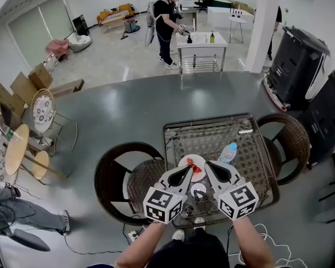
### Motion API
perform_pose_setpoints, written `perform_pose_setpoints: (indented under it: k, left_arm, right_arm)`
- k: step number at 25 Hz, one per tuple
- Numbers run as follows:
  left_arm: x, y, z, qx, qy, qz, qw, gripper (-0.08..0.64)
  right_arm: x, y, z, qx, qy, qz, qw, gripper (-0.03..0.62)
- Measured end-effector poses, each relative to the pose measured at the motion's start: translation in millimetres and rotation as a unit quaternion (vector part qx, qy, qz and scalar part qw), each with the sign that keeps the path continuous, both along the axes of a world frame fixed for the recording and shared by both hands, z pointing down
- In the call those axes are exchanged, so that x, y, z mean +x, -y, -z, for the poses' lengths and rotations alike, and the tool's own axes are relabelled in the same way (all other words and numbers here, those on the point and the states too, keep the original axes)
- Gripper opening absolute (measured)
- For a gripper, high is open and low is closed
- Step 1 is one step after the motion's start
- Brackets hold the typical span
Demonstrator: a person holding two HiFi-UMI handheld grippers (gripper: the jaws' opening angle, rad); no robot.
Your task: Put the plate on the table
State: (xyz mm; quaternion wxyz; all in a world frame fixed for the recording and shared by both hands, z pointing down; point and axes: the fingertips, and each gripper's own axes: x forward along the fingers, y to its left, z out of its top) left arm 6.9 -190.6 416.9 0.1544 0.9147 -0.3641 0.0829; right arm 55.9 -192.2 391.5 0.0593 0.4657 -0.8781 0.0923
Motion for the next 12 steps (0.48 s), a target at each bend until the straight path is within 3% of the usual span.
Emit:
perform_pose_setpoints:
  k: [12]
  left_arm:
    - [1.1, -1.8, 0.0, -0.002, -0.001, -0.003, 1.0000, 0.009]
  right_arm:
    - [-0.4, -1.0, 1.0, 0.002, 0.000, 0.002, 1.000, 0.005]
